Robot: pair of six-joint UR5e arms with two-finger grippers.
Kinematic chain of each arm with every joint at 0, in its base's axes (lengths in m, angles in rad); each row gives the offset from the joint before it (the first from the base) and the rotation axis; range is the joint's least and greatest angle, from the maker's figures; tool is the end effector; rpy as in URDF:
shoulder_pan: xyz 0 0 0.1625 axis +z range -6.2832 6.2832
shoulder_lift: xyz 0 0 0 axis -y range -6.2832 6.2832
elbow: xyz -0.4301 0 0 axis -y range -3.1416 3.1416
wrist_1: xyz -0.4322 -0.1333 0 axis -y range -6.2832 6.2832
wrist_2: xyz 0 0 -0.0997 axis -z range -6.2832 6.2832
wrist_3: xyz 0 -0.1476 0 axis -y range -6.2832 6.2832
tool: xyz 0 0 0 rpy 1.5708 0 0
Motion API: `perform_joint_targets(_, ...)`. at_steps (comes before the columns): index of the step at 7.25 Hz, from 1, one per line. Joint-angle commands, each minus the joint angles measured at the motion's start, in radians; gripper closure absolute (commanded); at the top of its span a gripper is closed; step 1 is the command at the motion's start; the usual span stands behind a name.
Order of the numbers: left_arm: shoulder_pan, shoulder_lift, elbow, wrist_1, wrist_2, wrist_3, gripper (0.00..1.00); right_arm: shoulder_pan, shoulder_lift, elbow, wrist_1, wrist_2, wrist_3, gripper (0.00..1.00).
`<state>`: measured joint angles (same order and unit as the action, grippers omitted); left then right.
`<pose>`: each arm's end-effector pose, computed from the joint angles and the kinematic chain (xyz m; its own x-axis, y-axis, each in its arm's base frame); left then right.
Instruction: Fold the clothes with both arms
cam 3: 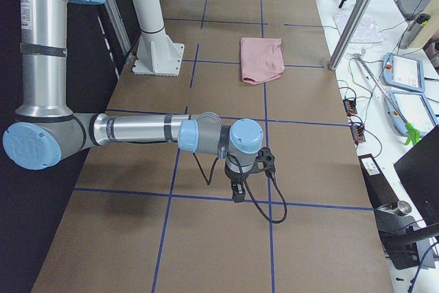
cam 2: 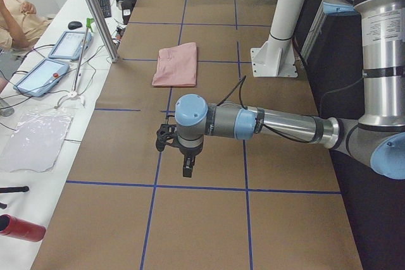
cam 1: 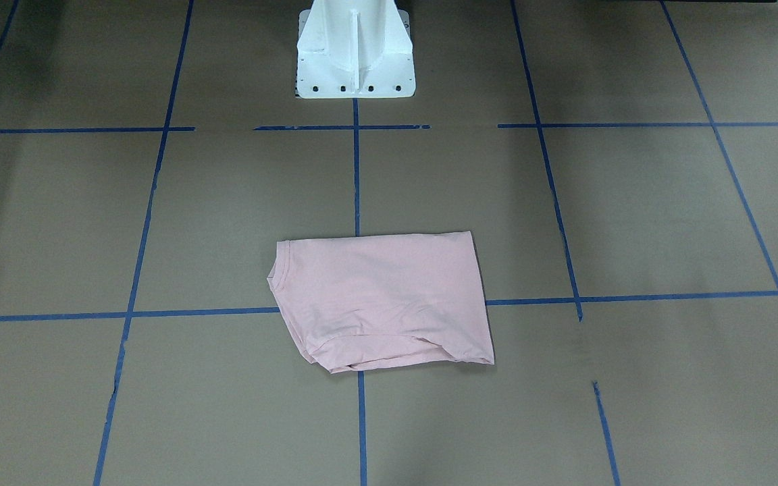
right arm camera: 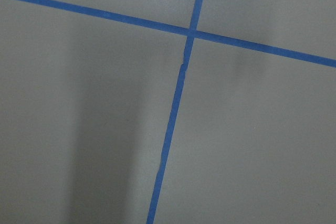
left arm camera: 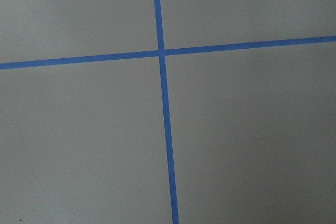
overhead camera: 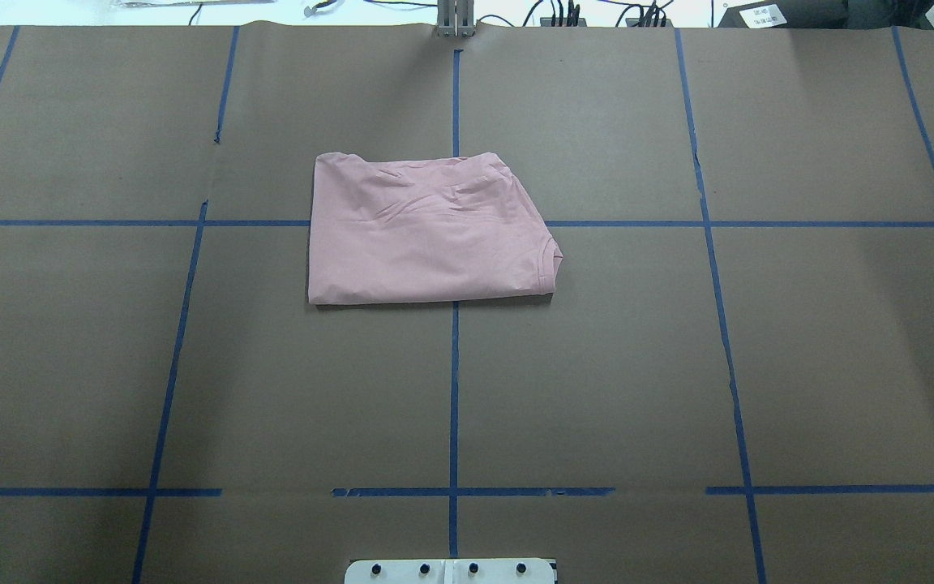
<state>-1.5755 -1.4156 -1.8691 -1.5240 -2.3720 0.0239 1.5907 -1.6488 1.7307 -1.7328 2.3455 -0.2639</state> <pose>-0.0295 -0.4703 0.6184 0.6961 0.0896 -0.7124 -0.0120 0.9935 0.1132 0.0398 -0.4875 0.6691 0.6939 -0.1922 0.6940 0.1669 0.9804 0.1046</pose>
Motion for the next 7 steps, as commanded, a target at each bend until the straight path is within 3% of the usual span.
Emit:
perform_joint_targets(1, 0.0, 0.0, -0.007, 0.002, -0.003, -0.002, 0.0, 0.0, 0.009, -0.002, 0.003, 0.0, 0.008, 0.0)
perform_joint_targets(7, 0.003, -0.016, -0.048, -0.038, -0.003, -0.007, 0.0, 0.0, 0.027, -0.013, 0.003, 0.005, 0.008, 0.0)
